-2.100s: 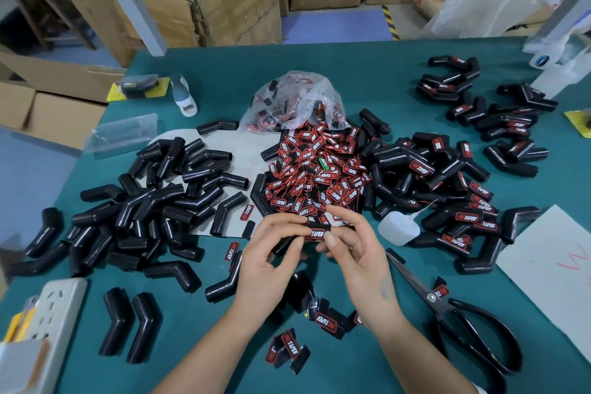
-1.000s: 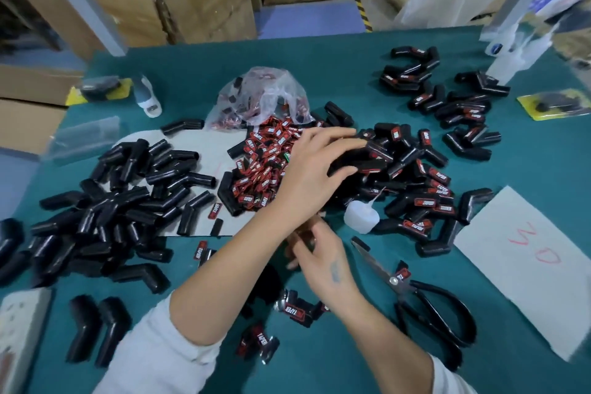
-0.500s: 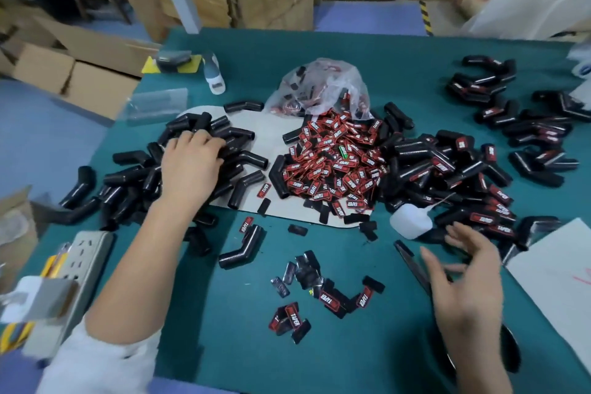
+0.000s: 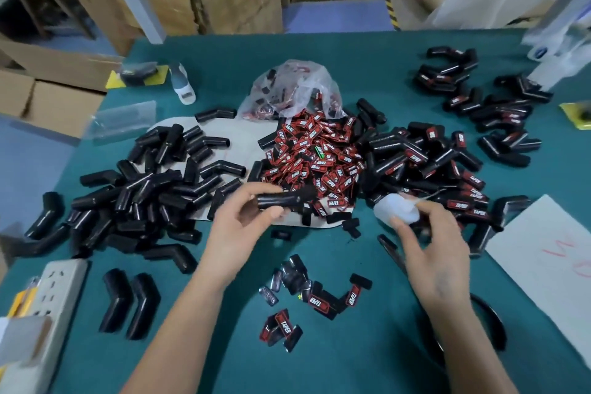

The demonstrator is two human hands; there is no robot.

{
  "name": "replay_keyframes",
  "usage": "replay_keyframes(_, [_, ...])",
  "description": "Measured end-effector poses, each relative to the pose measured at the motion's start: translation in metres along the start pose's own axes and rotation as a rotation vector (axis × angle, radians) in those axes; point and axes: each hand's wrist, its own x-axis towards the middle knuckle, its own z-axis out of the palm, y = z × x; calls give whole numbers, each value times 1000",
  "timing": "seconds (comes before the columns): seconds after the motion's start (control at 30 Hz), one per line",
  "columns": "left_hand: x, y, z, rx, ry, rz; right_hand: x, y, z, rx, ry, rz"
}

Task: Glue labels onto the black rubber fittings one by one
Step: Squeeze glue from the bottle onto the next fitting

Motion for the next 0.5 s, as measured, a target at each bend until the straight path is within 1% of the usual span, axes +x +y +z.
replay_keyframes(0.07, [0, -9, 14, -163, -24, -56, 2, -12, -6, 267, -11, 61])
replay_keyframes(0.1, [0, -13, 18, -202, -37, -73, 5, -18, -7, 363, -27, 29])
replay_keyframes(0.17, [-1, -20, 22, -267, -91, -84, 13, -31, -6, 601, -140, -12])
replay_keyframes(0.2, [-1, -22, 22, -289, -108, -86, 16, -36, -2, 756, -197, 13])
replay_keyframes(0.27, [-3, -25, 19, -284, -89, -80, 19, -36, 7, 930, -262, 86])
replay_keyframes(0.37, [-2, -27, 16, -188, -47, -45, 20, -29, 17, 929, -282, 128])
replay_keyframes(0.43, [-1, -27, 16, -134, -49, -28, 14, -24, 23, 941, -320, 139])
replay_keyframes(0.5, [-3, -24, 18, -157, -72, -19, 10, -23, 29, 949, -372, 134])
